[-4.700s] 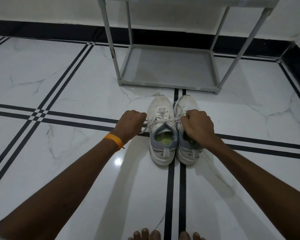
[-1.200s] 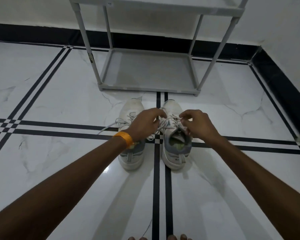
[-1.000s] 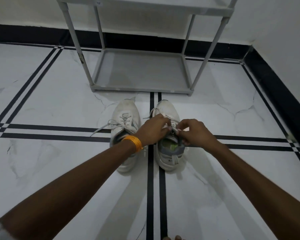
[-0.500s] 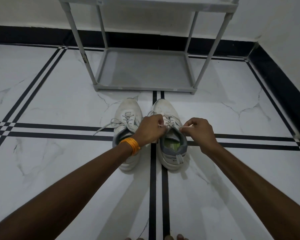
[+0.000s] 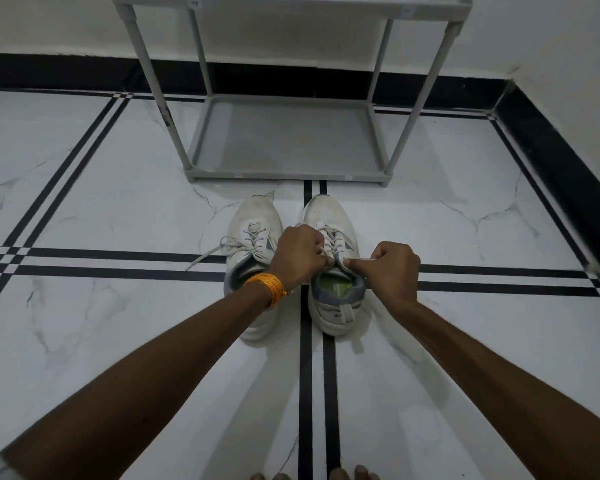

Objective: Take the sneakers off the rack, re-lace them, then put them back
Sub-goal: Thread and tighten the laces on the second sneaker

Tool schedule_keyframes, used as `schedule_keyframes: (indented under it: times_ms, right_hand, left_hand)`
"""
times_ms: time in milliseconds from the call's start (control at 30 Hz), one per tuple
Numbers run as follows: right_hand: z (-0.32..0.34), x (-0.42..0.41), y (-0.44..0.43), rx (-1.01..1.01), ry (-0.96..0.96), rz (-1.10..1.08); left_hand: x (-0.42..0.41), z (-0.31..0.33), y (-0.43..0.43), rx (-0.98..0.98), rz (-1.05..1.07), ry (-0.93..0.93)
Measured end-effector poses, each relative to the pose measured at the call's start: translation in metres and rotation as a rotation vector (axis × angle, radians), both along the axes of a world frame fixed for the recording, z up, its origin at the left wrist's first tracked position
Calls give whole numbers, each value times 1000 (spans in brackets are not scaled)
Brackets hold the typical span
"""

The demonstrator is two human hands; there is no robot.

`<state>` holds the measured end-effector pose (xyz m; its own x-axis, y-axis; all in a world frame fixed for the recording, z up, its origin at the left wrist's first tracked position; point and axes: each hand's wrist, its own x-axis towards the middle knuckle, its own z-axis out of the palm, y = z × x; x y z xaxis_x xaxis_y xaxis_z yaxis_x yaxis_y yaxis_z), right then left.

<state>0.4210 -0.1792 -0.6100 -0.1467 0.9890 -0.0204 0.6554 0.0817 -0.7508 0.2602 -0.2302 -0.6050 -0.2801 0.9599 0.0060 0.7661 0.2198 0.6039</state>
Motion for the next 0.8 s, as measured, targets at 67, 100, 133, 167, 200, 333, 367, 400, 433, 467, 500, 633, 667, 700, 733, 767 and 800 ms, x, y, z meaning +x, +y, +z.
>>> schedule_keyframes:
  times_ms: [67,100,133,167,200,333,367,400,433,467,500,633,667,700,733,767,800]
  right_hand:
    - [0,-1,-1,28,-17,15]
    - [1,0,0,43,-22,25]
    - [4,0,2,51,-33,44]
    - [9,1,5,49,-53,79]
    - [17,2,10,31,-83,135]
    - [73,3,29,-137,-138,454]
    - [89,3,33,-124,-155,511]
    - [104,2,36,-80,-186,555]
    - [116,1,41,-18,-231,588]
    - [125,-1,44,55,-293,615]
    - [132,-3,46,123,-356,634]
    - [138,-11,43,196,-343,680]
    - [137,-12,42,192,-311,683]
    - [137,-12,42,187,-277,677]
    - [136,-13,42,175,-232,665]
    - [134,-13,42,153,-175,652]
    - [131,-14,42,125,-121,641]
  left_hand:
    - [-4,-1,-1,-11,20,10]
    - [-6,-1,-2,-7,21,17]
    - [-9,1,-4,-4,16,28]
    - [-12,5,-5,-10,4,44]
    - [-15,12,-6,-30,-13,75]
    - [-29,56,-5,26,-99,206]
    - [-33,68,-5,72,-128,212]
    - [-35,79,-4,103,-153,211]
    - [-35,87,-4,123,-167,203]
    - [-33,94,-4,134,-177,212]
    - [-30,99,-3,153,-194,238]
    - [-15,106,0,165,-291,-37]
    - [-14,106,0,148,-282,-140]
    - [-14,105,-1,138,-268,-232]
    - [-15,103,-3,131,-252,-341]
    - [-16,102,-4,129,-234,-462]
    - [-19,102,-6,130,-207,-570]
